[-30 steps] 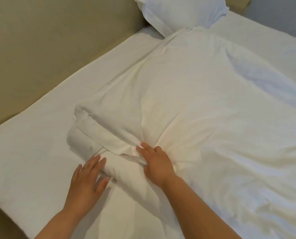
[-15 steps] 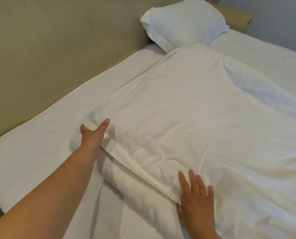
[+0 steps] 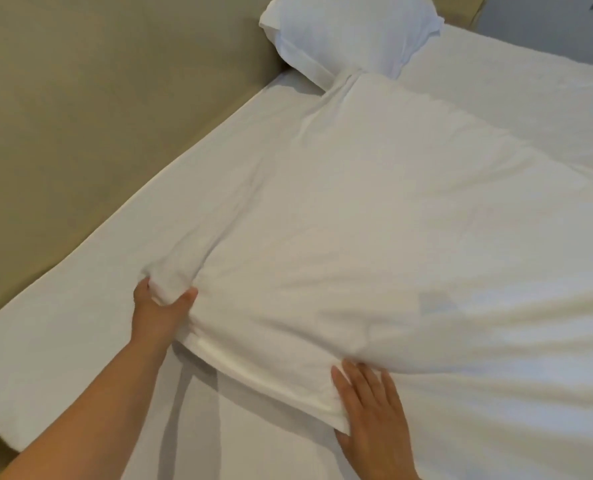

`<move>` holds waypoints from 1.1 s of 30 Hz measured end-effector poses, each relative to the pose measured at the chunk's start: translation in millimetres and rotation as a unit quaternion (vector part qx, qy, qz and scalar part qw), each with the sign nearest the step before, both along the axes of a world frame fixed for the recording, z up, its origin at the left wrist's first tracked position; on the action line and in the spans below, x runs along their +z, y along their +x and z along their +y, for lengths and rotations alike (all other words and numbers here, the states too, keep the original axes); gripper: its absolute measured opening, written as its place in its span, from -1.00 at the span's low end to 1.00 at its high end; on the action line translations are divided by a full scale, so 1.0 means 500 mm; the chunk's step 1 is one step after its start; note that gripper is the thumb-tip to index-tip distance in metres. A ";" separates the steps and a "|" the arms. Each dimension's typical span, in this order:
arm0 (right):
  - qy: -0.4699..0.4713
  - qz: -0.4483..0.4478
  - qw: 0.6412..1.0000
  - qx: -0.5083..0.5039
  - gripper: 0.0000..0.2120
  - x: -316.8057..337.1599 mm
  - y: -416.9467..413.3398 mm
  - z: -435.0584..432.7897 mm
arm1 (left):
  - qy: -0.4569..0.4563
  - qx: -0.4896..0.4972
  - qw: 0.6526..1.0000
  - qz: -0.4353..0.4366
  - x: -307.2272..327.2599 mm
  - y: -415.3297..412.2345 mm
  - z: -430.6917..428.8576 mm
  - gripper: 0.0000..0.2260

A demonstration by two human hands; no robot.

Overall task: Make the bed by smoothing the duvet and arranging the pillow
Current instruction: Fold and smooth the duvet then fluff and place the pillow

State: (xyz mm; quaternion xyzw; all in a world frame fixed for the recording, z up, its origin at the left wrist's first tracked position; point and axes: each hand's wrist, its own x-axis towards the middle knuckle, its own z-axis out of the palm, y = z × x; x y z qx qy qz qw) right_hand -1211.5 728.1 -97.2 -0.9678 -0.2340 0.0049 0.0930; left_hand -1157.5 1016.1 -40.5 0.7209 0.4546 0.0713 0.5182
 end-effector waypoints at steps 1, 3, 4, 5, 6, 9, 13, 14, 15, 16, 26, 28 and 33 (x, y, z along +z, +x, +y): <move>-0.012 -0.007 1.000 0.008 -0.33 0.001 0.000 -0.010 | 0.010 0.014 1.000 -0.001 0.008 0.001 -0.011 -0.23; -0.018 -0.039 0.999 0.029 -0.30 0.009 -0.017 -0.032 | -0.014 0.067 0.998 0.006 0.016 -0.021 -0.041 -0.16; -0.009 -0.062 0.998 0.027 -0.32 0.007 -0.032 -0.050 | -0.050 0.096 0.994 0.006 0.008 -0.040 -0.063 -0.13; -0.006 -0.070 0.997 0.014 -0.31 0.005 -0.050 -0.069 | -0.104 0.120 0.987 0.003 -0.005 -0.064 -0.090 -0.11; -0.006 -0.075 0.997 -0.004 -0.26 0.000 -0.068 -0.093 | -0.168 0.131 0.977 -0.009 -0.020 -0.087 -0.123 -0.09; -0.040 -0.144 0.985 -0.084 -0.27 -0.010 -0.110 -0.176 | -0.317 0.106 0.942 -0.029 -0.041 -0.108 -0.213 -0.23; 0.007 -0.116 0.982 -0.150 -0.34 0.007 -0.086 -0.218 | -0.258 0.123 0.956 -0.069 -0.016 -0.063 -0.231 -0.49; 0.030 -0.125 0.981 -0.148 -0.44 0.034 -0.068 -0.218 | -0.204 0.110 0.968 -0.097 0.005 -0.055 -0.225 -0.54; 0.049 -0.139 0.978 -0.146 -0.55 0.063 -0.052 -0.216 | -0.149 0.095 0.977 -0.123 0.030 -0.052 -0.217 -0.56; 0.066 -0.151 0.976 -0.142 -0.62 0.091 -0.045 -0.215 | -0.111 0.082 0.979 -0.150 0.054 -0.052 -0.207 -0.56; -0.055 0.074 0.987 -0.129 0.34 -0.018 -0.117 -0.222 | -0.064 0.181 0.979 0.062 -0.045 -0.126 -0.219 -0.14; -0.063 0.094 0.988 -0.105 0.24 -0.007 -0.125 -0.236 | 0.103 0.088 0.990 0.048 -0.020 -0.128 -0.282 -0.21; -0.010 0.014 0.994 -0.105 -0.29 0.017 -0.165 -0.336 | 0.300 -0.321 0.888 -0.135 -0.027 -0.098 -0.477 -0.36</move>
